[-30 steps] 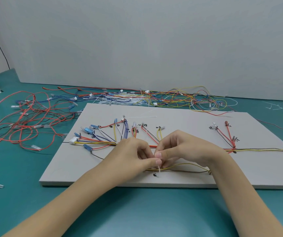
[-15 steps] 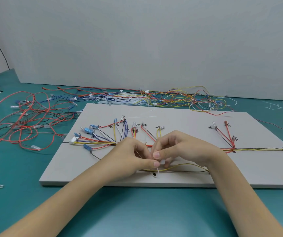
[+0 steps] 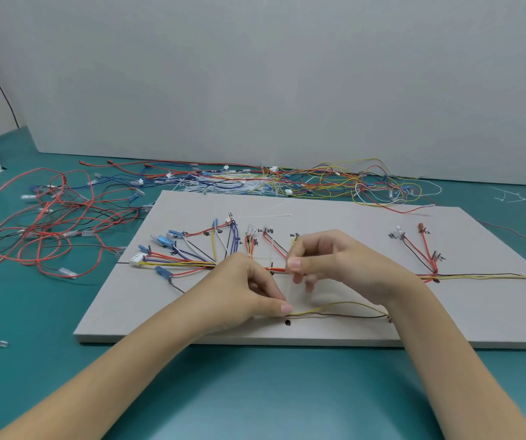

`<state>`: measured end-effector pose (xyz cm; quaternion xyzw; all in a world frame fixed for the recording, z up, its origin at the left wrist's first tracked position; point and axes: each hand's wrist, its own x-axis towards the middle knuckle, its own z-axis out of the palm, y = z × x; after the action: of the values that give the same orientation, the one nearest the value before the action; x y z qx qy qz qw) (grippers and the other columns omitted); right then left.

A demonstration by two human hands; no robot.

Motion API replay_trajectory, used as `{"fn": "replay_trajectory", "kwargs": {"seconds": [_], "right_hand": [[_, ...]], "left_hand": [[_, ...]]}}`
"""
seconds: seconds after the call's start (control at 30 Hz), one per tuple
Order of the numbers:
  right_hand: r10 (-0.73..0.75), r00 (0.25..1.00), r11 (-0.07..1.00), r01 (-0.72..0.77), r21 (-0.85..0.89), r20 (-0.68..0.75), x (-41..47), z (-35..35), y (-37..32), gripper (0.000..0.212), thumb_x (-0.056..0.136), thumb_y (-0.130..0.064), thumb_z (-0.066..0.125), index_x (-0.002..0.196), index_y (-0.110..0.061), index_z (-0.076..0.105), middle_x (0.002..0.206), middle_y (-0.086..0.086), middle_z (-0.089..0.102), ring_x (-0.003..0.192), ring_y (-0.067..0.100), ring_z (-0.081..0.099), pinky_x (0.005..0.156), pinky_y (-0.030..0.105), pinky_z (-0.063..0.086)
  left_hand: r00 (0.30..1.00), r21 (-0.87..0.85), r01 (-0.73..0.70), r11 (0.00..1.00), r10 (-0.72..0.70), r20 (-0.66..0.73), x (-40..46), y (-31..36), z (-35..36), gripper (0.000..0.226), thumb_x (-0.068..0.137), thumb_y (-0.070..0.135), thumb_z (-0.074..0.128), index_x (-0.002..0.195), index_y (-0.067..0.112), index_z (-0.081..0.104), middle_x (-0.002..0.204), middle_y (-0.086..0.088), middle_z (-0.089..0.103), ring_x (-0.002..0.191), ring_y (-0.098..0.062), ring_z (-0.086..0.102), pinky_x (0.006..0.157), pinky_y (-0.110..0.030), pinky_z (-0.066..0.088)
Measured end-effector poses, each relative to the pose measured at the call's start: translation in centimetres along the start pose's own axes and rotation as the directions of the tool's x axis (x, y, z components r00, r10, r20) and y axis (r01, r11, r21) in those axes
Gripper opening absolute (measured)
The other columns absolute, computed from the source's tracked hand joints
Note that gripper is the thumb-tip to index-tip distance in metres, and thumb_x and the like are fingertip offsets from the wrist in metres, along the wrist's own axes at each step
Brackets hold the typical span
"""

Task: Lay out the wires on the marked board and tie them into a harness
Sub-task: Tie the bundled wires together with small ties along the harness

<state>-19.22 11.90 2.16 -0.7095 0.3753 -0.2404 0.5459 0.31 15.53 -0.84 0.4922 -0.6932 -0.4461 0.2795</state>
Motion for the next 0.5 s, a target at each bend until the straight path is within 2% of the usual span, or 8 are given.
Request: {"fn": "replay_trajectory", "kwargs": {"seconds": [0.13, 0.27, 0.33, 0.5], "right_hand": [[-0.02, 1.0, 0.998, 0.021, 0.055, -0.022, 0.06, -0.21, 0.15, 0.012, 0.091, -0.011, 0.062, 0.08, -0.006, 0.065, 0.079, 0.007, 0.063, 0.073, 0.018, 0.06, 0.062, 0.026, 0.05], [0.09, 0.995, 0.996, -0.091, 0.02, 0.041, -0.14, -0.38, 0.29, 0.017, 0.084, -0.027, 0.069, 0.088, -0.01, 0.067, 0.089, 0.009, 0.066, 0.078, 0.021, 0.065, 0.063, 0.028, 0.054], [0.123, 0.991, 0.992, -0.121, -0.041, 0.053, -0.09, -0.28, 0.46, 0.016, 0.085, -0.024, 0.07, 0.09, -0.009, 0.067, 0.086, 0.01, 0.067, 0.077, 0.021, 0.065, 0.063, 0.029, 0.055], [0.09, 0.993, 0.996, -0.09, -0.003, 0.075, 0.06, 0.31, 0.43, 0.012, 0.092, -0.014, 0.065, 0.082, -0.006, 0.064, 0.071, 0.01, 0.069, 0.064, 0.02, 0.064, 0.063, 0.029, 0.055]], "left_hand": [[1.0, 0.028, 0.009, 1.0, -0.008, -0.008, 0.06, -0.05, 0.04, 0.008, 0.07, 0.025, 0.086, 0.067, 0.027, 0.079, 0.06, 0.004, 0.068, 0.052, -0.002, 0.049, 0.052, -0.015, 0.036], [1.0, 0.043, -0.004, 0.999, 0.004, -0.006, 0.02, -0.02, 0.02, 0.013, 0.071, 0.023, 0.086, 0.063, 0.03, 0.078, 0.055, 0.007, 0.065, 0.05, 0.001, 0.048, 0.051, -0.013, 0.034], [1.0, 0.03, -0.007, 1.0, 0.007, -0.007, 0.0, -0.02, -0.02, 0.014, 0.071, 0.021, 0.086, 0.062, 0.028, 0.077, 0.051, 0.009, 0.062, 0.048, 0.002, 0.047, 0.049, -0.011, 0.034], [1.0, 0.027, -0.003, 1.0, 0.003, 0.022, 0.03, 0.12, -0.04, 0.013, 0.072, 0.022, 0.085, 0.063, 0.028, 0.077, 0.056, 0.006, 0.065, 0.051, -0.002, 0.048, 0.052, -0.014, 0.035]]}}
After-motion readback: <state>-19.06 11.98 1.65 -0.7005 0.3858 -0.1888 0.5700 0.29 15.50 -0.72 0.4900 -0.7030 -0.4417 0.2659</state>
